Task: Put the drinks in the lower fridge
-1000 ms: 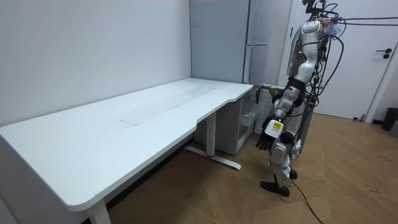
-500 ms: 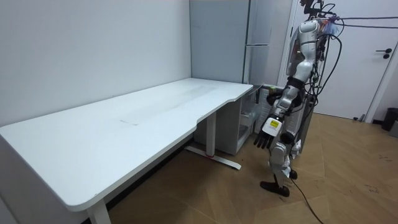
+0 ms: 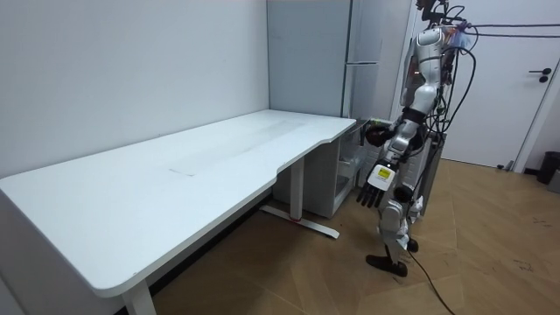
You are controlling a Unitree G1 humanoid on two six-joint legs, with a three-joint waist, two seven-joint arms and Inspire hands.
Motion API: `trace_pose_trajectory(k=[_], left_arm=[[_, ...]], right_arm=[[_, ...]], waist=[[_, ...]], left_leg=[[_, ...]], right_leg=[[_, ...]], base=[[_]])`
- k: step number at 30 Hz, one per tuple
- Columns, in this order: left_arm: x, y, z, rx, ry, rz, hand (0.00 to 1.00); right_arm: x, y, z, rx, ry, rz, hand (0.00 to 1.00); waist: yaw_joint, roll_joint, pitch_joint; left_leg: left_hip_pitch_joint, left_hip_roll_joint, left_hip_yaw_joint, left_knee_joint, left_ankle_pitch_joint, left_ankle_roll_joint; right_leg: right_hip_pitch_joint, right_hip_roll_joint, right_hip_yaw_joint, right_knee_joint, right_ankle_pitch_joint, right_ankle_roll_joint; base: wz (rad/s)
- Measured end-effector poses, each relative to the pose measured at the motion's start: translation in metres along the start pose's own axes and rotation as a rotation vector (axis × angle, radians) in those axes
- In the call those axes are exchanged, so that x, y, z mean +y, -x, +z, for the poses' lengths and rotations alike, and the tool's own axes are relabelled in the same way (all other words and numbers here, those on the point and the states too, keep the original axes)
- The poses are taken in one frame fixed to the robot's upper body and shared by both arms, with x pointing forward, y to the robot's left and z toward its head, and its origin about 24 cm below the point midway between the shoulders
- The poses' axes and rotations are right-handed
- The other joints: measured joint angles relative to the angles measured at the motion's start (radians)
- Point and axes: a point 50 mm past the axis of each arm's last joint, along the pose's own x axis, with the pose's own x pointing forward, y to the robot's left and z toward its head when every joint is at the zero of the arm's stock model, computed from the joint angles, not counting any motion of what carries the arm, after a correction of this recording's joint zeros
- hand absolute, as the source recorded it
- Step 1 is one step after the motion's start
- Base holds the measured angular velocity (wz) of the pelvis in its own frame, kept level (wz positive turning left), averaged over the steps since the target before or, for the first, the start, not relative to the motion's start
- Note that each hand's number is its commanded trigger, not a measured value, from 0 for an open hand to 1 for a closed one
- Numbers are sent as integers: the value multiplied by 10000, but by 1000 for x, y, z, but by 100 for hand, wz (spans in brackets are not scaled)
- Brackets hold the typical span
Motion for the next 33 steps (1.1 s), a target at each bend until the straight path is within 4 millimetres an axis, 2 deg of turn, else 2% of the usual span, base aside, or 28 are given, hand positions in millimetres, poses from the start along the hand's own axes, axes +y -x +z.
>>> trace_pose_trajectory(k=[10,11,13,15,16,17,18,20,23,28,31,32,33], left_arm=[[2,1,-6,169,-651,-134,0],[0,0,1,-3,-667,-222,0],[-3,-2,9,-221,-750,-408,0],[-9,-5,25,-610,-952,-650,0],[-11,-5,29,-700,-988,-730,0],[-14,-6,34,-774,-1111,-877,0],[-16,-6,37,-839,-1185,-951,0],[-26,-8,51,-1056,-1543,-1323,0],[-31,-11,64,-1091,-1689,-1506,0],[-39,-12,78,-1329,-2180,-1731,0],[-39,-13,86,-1352,-2322,-1673,0],[-40,-13,92,-1452,-2432,-1682,0],[-41,-13,94,-1467,-2495,-1674,0]], right_arm=[[5,-7,3,38,-85,-129,100],[8,-9,4,-20,-285,-73,100],[13,-11,7,-187,-643,73,100],[29,-19,11,-253,-729,421,100],[34,-22,12,-254,-746,500,100],[44,-26,14,-280,-785,651,100],[48,-28,15,-280,-767,696,100],[61,-35,18,-338,-957,792,100],[69,-38,22,-366,-901,845,100],[89,-44,28,-419,-846,1169,100],[118,-50,42,-541,-680,1544,100],[129,-51,51,-703,-601,1689,100],[133,-51,55,-780,-569,1733,100]], waist=[[4,-27,-11],[-45,31,-40],[-35,55,-33],[6,96,-45],[0,93,-33],[15,95,30],[32,114,50],[59,243,100],[245,412,105],[469,406,133],[529,399,232],[567,391,302],[588,385,306]], left_leg=[[-387,-12,-124,231,2,2],[-649,-31,-272,372,0,6],[-1042,-43,-477,599,7,14],[-1561,-22,-557,738,79,17],[-1653,-22,-567,737,114,18],[-1807,-22,-585,746,168,15],[-1891,-16,-591,764,185,17],[-2331,14,-637,979,190,23],[-2890,2,-681,1031,308,68],[-3623,-27,-656,1024,487,100],[-4011,-31,-630,1021,621,112],[-4144,-38,-624,999,688,120],[-4221,-44,-625,993,713,123]], right_leg=[[-246,-15,-142,34,3,-5],[-399,-25,-272,51,8,-12],[-697,-31,-470,132,26,-27],[-1154,-24,-567,273,58,-72],[-1269,-27,-570,322,64,-80],[-1446,-28,-577,376,85,-99],[-1519,-23,-589,379,111,-107],[-1856,8,-617,393,206,-122],[-2388,1,-640,428,326,-120],[-3280,-70,-606,742,344,-128],[-3760,-104,-603,923,371,-158],[-3932,-123,-612,982,388,-166],[-4023,-136,-624,1035,387,-165]], base=[[4],[22],[30],[17],[4],[3],[3],[2],[3],[-2],[0],[0],[4]])
